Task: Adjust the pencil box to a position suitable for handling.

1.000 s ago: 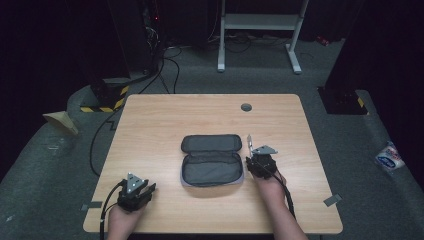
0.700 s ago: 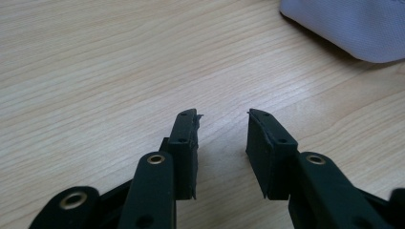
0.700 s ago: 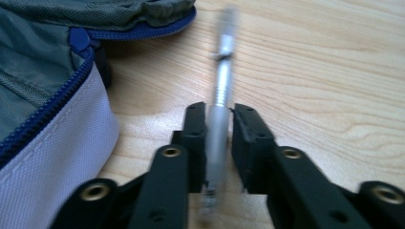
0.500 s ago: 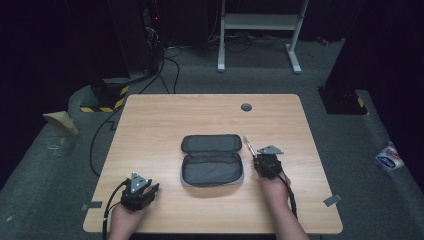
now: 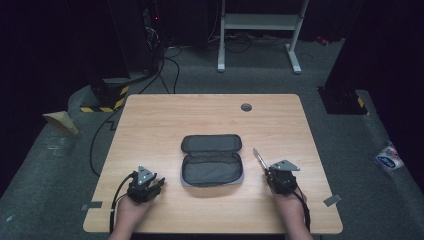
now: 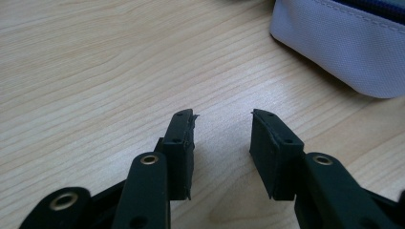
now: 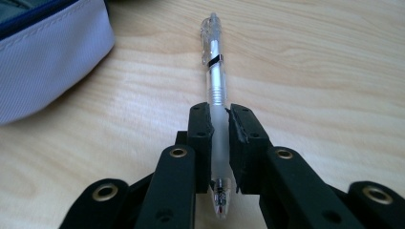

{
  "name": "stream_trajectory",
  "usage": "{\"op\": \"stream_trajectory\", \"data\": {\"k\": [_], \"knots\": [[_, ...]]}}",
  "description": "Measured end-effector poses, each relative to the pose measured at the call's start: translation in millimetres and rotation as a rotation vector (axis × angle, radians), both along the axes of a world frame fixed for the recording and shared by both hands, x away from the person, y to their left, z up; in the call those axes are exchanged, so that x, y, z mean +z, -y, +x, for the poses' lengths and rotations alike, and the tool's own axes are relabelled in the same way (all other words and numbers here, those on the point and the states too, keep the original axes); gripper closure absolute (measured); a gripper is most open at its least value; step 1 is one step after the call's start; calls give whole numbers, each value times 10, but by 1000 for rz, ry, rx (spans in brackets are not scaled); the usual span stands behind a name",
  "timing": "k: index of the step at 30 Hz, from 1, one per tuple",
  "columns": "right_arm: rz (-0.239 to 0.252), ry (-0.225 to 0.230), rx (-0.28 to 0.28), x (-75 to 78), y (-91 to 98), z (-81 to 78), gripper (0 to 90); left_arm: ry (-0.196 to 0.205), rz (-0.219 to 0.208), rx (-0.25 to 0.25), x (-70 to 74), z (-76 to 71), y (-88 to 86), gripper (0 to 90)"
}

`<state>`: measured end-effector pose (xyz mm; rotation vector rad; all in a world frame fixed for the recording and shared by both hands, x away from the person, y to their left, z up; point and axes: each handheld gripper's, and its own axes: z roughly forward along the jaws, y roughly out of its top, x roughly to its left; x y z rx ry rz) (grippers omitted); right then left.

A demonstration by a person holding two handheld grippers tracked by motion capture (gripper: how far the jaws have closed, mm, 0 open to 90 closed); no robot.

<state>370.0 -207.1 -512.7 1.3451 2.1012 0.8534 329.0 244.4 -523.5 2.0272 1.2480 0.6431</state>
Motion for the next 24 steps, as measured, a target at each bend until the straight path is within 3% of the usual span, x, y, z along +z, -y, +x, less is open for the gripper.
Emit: {"op": "stream_trajectory", "data": {"k": [5, 11, 16, 24], "knots": [[-4, -17, 2, -22, 89, -111, 788, 3, -29, 8, -25, 46, -5, 566], [-6, -25, 3, -52, 119, -135, 785, -11, -67, 32, -42, 95, -37, 474], [-1, -28, 8, -50, 121, -144, 733, -16, -62, 2, -43, 99, -21, 395], [24, -10, 20, -4, 107, -92, 621, -15, -60, -6, -46, 84, -14, 372]]}}
